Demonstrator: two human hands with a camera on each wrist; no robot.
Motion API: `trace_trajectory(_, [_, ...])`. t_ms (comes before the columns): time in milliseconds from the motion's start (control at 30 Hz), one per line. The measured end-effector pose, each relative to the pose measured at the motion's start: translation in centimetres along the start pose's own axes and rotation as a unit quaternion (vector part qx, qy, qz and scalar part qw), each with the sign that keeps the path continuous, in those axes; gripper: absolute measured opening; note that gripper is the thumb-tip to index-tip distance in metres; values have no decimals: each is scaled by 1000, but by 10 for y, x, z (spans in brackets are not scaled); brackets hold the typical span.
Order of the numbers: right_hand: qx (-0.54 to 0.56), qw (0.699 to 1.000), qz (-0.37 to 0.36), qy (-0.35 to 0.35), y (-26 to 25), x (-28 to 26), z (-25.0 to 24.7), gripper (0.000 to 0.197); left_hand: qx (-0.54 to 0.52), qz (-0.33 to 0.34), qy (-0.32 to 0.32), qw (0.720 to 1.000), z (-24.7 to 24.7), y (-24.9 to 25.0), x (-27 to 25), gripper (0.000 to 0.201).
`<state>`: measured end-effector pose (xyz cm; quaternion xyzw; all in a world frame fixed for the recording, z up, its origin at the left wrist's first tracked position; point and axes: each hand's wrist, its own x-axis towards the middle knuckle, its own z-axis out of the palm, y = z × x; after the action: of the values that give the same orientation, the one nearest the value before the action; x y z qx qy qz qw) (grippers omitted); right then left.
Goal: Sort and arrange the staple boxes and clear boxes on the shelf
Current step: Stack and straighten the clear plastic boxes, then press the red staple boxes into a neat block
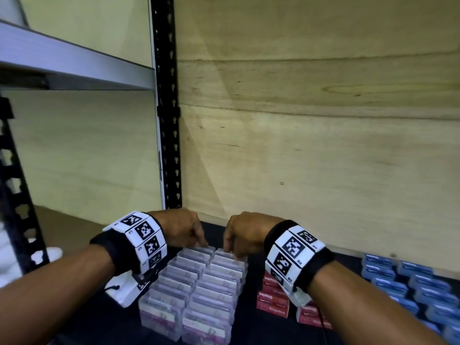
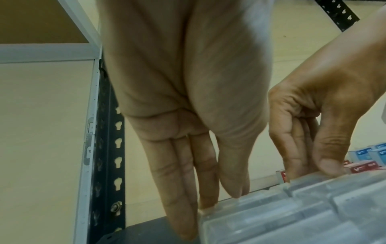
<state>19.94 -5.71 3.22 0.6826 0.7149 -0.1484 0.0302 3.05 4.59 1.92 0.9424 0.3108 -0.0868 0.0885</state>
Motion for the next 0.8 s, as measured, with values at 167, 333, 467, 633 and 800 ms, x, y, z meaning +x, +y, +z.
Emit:
trace_trajectory(167, [-2, 1000, -6, 12, 2, -4, 5, 32, -4, -7, -2, 1000, -2, 3, -2, 29])
trace_trajectory(333, [-31, 999, -9, 21, -1, -11, 9, 34, 20, -37, -6, 999, -6, 16, -5, 32])
trace_trajectory(467, [-6, 1000, -3, 24, -1, -23, 9, 33, 57, -61, -24, 996, -12, 35, -11, 34])
trace_trajectory(633, [17, 999, 1, 46, 16, -55, 7, 32, 134, -77, 38, 987, -21, 73, -25, 29])
trace_trajectory(800, [24, 998, 59, 27, 47, -97, 3, 19, 184, -20, 41, 982, -17, 119, -29, 22])
